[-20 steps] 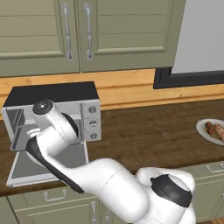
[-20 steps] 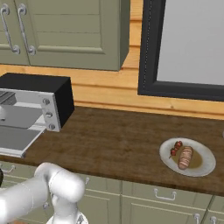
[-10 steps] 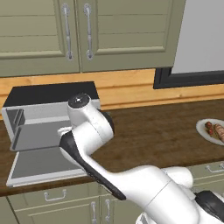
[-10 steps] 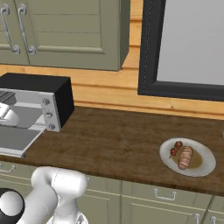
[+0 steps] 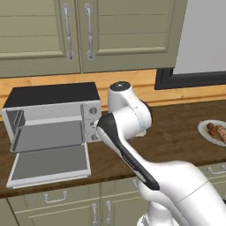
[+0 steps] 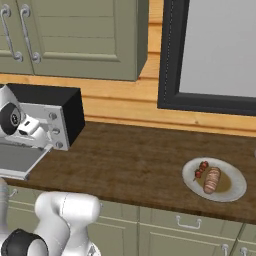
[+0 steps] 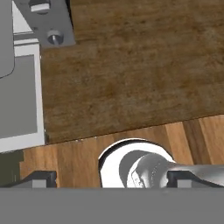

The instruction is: Pick up the kebab skewer and baguette bread, and place them inside the toaster oven. Close the toaster oven door and start by setting the timer.

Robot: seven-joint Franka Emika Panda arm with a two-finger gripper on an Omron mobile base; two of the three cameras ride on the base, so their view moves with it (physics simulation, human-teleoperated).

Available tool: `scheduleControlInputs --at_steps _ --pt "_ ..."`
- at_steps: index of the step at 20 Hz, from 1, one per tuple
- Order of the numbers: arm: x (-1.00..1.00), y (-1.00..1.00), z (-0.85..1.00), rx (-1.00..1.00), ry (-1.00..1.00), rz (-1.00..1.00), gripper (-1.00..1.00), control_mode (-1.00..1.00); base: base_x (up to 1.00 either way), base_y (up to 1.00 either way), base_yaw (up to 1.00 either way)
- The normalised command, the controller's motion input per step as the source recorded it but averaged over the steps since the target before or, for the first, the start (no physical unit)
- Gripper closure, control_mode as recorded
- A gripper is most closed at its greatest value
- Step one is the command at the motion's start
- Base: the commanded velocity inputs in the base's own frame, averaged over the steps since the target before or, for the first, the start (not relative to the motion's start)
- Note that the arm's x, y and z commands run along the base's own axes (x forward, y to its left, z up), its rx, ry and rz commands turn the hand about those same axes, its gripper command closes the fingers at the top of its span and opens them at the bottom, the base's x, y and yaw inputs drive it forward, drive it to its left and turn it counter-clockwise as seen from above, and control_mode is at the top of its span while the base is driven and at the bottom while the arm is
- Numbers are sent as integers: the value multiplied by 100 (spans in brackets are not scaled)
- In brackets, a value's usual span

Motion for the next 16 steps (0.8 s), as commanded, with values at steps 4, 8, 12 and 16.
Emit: scheduleControlInputs --at_steps 4,8,12,16 --pt "-14 -100 19 0 12 0 -100 -100 0 0 0" --pt "-7 -100 24 -7 11 0 -100 -100 0 0 0" --pt "-5 -100 15 -9 11 0 -100 -100 0 0 0" --pt "-2 -100 2 -2 12 0 -100 -100 0 0 0"
